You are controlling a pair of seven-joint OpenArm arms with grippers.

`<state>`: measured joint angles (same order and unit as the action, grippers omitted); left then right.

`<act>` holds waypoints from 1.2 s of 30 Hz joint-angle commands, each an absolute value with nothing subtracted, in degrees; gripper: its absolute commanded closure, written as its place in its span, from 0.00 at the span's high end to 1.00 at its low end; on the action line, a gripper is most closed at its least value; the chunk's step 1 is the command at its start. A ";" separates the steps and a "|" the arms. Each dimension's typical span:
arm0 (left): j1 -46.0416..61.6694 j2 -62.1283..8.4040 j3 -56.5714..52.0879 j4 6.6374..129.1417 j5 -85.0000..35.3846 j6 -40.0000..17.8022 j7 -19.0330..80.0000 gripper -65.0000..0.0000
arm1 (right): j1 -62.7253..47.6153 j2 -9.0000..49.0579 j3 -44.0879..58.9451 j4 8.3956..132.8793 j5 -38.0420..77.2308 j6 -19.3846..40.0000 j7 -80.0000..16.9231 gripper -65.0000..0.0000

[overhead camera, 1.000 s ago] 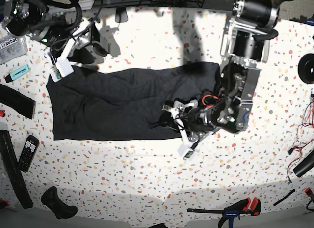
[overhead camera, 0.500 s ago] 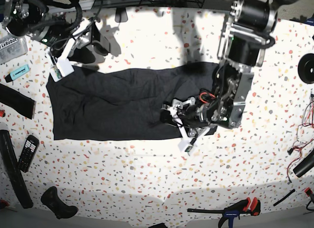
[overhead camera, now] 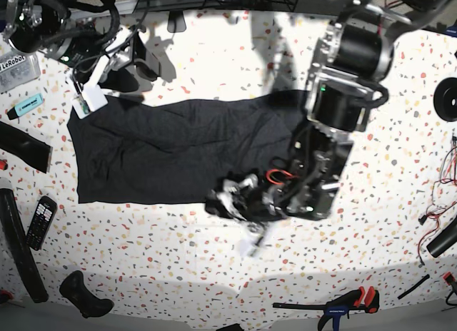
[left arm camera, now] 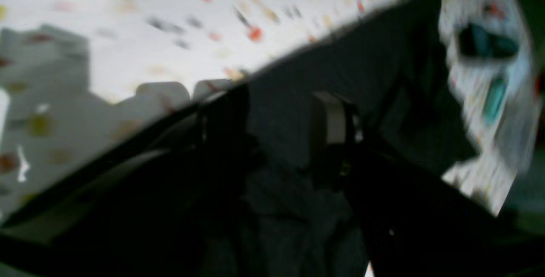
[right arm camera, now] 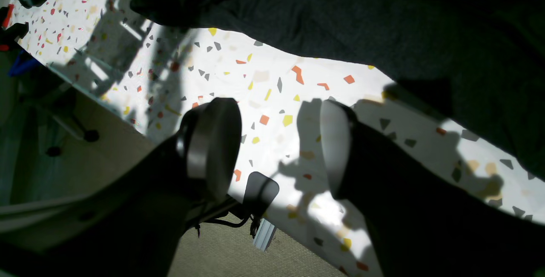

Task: Fold the T-shirt properly
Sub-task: 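Press and smooth the folded end with the left gripper, then release the shirt and raise the left gripper above the strip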

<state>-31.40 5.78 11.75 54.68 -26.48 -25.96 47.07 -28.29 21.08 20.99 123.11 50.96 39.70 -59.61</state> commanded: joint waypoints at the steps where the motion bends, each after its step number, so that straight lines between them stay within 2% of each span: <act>1: -33.54 6.11 11.73 55.59 -26.20 -26.41 47.75 0.43 | -28.27 21.56 21.34 124.18 51.86 40.00 -58.72 0.51; 3: -34.68 5.96 11.73 55.70 -25.58 -27.88 54.85 0.43 | -28.27 21.56 21.34 124.18 51.83 40.00 -58.89 0.51; 4: -35.20 5.65 11.73 56.25 -26.57 -30.74 58.98 0.43 | -28.27 21.56 21.34 124.18 51.83 40.00 -58.98 0.51; 7: -34.92 3.20 11.73 60.93 -36.01 -35.18 67.29 0.43 | -28.27 21.56 21.34 124.18 51.88 40.00 -58.98 0.51; 11: -30.94 -1.76 11.73 72.14 -43.20 -35.68 69.71 0.43 | -28.45 21.56 21.34 124.20 52.99 40.00 -61.14 0.51; 15: -23.99 -6.70 11.73 85.32 -46.09 -35.66 70.78 0.43 | -28.60 21.61 19.57 125.54 56.90 40.00 -71.33 0.51; 18: -17.76 -9.08 11.73 94.24 -46.54 -35.66 70.72 0.43 | -28.60 21.61 15.90 126.37 59.99 40.00 -79.66 0.51; 22: -10.07 -9.67 11.75 101.49 -41.74 -35.40 68.64 0.43 | -28.58 21.61 9.89 126.39 60.23 40.00 -80.00 0.51; 29: 1.69 -9.63 11.75 106.52 -16.95 -28.64 51.68 0.43 | -28.56 21.58 4.03 126.37 60.23 40.00 -80.00 0.51; 34: 6.57 -9.26 13.87 106.89 -16.03 -28.23 48.64 0.43 | -28.27 21.58 4.05 126.37 60.18 40.00 -80.00 0.51; 36: 6.85 -9.28 16.75 107.33 -15.31 -26.00 47.92 0.43 | -28.25 21.58 4.05 126.37 60.01 40.00 -80.00 0.51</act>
<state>7.64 -9.41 17.08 105.91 -14.85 -25.61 49.63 -28.38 21.26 3.81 125.36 58.83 39.75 -80.84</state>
